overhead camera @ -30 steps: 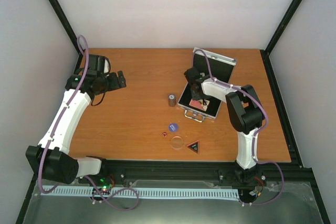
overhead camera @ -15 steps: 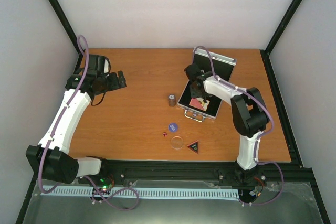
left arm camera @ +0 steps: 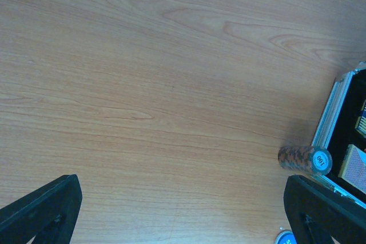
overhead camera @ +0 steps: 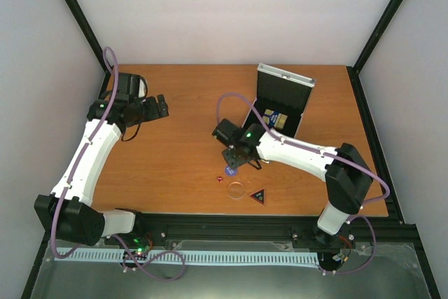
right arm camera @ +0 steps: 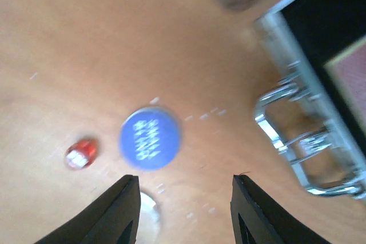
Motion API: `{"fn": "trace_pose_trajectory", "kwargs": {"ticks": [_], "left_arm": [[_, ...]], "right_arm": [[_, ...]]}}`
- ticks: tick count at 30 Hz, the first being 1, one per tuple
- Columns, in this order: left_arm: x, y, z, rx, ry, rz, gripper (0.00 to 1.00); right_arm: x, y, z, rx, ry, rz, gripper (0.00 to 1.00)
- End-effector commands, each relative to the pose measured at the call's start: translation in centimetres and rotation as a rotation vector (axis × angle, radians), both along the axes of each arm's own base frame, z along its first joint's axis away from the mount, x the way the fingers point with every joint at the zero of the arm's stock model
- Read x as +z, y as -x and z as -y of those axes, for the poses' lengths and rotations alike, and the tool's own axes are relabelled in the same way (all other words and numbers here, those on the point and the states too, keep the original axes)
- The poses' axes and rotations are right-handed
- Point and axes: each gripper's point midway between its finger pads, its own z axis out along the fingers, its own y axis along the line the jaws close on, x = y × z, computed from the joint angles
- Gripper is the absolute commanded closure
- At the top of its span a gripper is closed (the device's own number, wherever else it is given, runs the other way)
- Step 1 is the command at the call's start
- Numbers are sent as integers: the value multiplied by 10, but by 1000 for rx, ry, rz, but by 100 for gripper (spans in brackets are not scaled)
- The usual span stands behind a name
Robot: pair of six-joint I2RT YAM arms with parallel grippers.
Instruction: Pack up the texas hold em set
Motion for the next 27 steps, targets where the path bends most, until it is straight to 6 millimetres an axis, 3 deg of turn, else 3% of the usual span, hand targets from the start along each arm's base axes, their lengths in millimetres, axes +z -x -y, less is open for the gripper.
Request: {"fn": "trace_pose_trajectory", "kwargs": {"ticks": [1,6,12,27], "left_arm": [[18,3,3,-6,23,51,0],[18,6,3,-2,31,45,0],[15,9,3,9,42,38,0],[9,12,1,19,31,17,0]], "right_arm": [[-10,47,-20,83,-20,-111,55],[-24,67,-53,194,-26,-155,56],[-52,83,-77,283,-34,-268,57],[-71,78,-86,332,15,-279,56]]}}
